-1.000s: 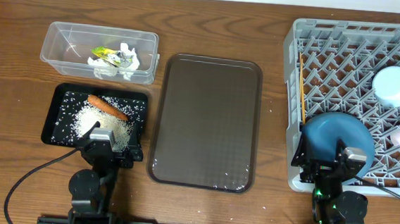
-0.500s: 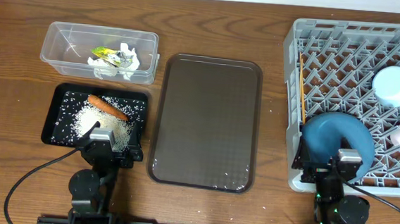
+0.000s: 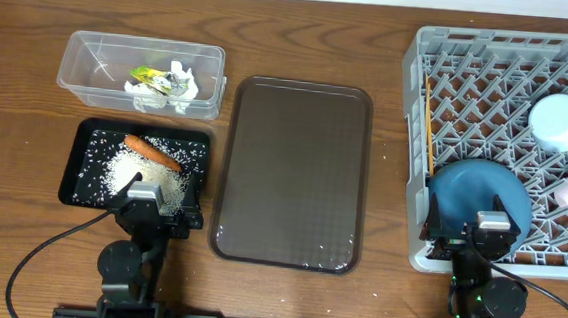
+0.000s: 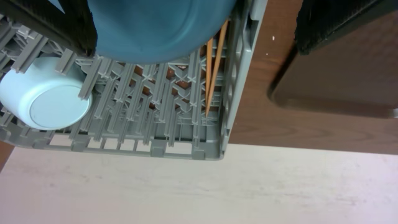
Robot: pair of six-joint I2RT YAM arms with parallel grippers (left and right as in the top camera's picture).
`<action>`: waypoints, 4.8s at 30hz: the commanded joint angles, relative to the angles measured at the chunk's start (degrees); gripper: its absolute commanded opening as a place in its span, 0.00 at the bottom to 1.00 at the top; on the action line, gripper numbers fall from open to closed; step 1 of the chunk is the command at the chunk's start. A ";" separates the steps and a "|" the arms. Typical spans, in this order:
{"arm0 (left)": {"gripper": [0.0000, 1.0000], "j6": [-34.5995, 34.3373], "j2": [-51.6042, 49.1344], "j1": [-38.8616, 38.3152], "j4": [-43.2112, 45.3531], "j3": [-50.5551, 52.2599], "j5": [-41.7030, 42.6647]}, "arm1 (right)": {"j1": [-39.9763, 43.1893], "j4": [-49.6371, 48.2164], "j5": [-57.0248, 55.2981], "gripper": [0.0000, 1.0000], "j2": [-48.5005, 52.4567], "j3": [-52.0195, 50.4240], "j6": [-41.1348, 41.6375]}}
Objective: Sort waste into correct bins and load items into the dishwasher rack
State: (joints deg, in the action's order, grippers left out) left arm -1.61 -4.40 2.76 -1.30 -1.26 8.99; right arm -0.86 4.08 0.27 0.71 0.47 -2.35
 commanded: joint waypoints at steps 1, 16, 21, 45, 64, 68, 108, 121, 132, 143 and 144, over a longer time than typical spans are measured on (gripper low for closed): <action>0.98 0.28 0.00 -0.33 -1.88 1.03 0.37 | 0.42 0.26 0.42 0.99 -0.44 -0.15 0.17; 0.98 0.28 0.00 -0.33 -1.88 1.03 0.39 | 0.44 0.22 0.39 0.99 -0.44 -0.15 0.15; 0.98 0.28 0.00 -0.33 -1.88 1.03 0.37 | 0.44 0.22 0.39 0.99 -0.44 -0.15 0.15; 0.98 0.48 2.21 -12.50 -3.80 0.22 -2.19 | 0.44 0.22 0.39 0.99 -0.44 -0.15 0.15; 0.98 0.48 2.32 -10.99 -3.80 0.22 -2.19 | 0.44 0.22 0.39 0.99 -0.44 -0.15 0.15; 0.98 0.48 2.34 -7.08 -3.80 0.22 -2.19 | 0.44 0.22 0.39 0.99 -0.44 -0.15 0.15; 0.98 0.50 4.17 5.79 -3.82 0.24 -2.23 | 0.44 0.20 0.39 0.99 -0.44 -0.15 0.15; 0.98 0.50 4.17 5.79 -3.82 0.24 -2.23 | 0.44 0.22 0.39 0.99 -0.44 -0.15 0.15; 0.98 0.50 4.17 5.79 -3.82 0.24 -2.23 | 0.42 0.20 0.39 0.99 -0.44 -0.15 0.15; 0.98 0.50 4.17 5.79 -3.82 0.24 -2.23 | 0.44 0.20 0.39 0.99 -0.44 -0.15 0.15; 0.98 0.50 4.17 5.79 -3.80 0.24 -2.23 | 0.44 0.20 0.39 0.99 -0.44 -0.15 0.15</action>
State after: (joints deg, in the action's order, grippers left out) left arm -1.48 -0.62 8.25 -2.81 -1.74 6.00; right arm -0.86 4.08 0.27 0.71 0.47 -2.35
